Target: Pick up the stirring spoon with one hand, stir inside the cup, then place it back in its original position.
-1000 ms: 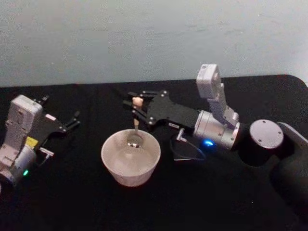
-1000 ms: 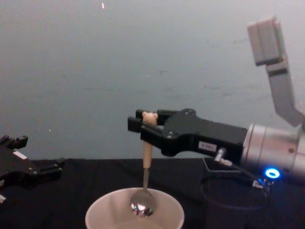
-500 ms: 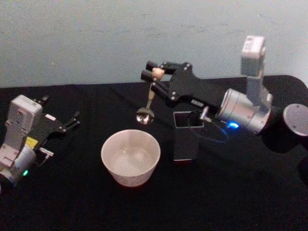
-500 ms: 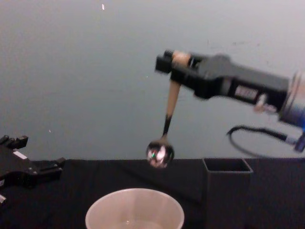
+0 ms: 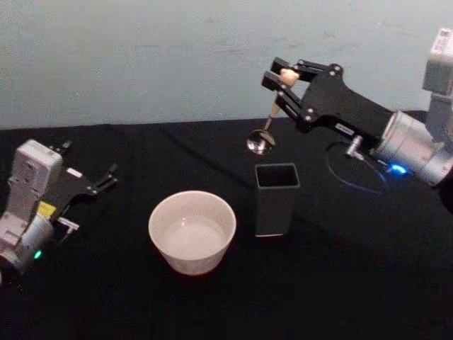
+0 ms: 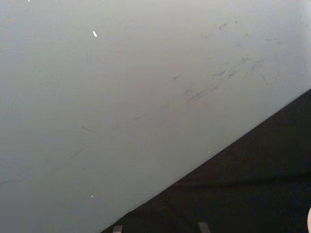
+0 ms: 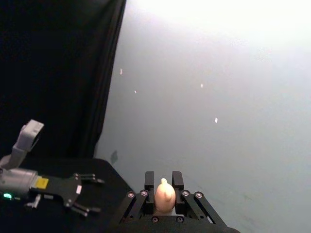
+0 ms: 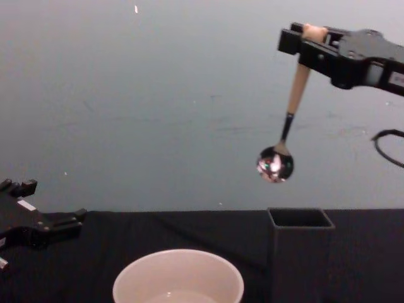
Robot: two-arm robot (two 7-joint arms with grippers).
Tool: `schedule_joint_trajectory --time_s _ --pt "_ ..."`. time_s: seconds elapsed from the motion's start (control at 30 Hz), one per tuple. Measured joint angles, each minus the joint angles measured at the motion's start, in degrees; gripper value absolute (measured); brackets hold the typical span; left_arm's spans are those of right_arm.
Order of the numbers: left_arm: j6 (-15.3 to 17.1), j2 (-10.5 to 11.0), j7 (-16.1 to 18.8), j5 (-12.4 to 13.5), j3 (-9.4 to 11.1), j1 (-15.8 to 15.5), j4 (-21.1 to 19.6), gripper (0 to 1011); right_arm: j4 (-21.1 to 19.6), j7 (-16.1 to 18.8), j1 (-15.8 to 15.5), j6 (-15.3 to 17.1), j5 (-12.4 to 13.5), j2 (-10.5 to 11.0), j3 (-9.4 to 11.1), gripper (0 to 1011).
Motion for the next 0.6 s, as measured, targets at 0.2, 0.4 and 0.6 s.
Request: schedule_joint_trajectory --time_s 0.2,0.4,0.6 --pt "0.00 0.00 0.00 0.00 0.00 0.00 0.00 1001 -1.02 -0.62 -1.95 0.97 -0.20 1.44 0.56 215" --pt "0.00 0.00 0.00 0.00 0.00 0.00 0.00 1001 -0.19 -0.86 -2.71 1.19 -1.44 1.66 0.17 215" --pt "0.00 0.00 0.00 0.00 0.00 0.00 0.00 1002 1.54 -0.87 -2.28 0.75 -2.52 0.99 -0.27 215"
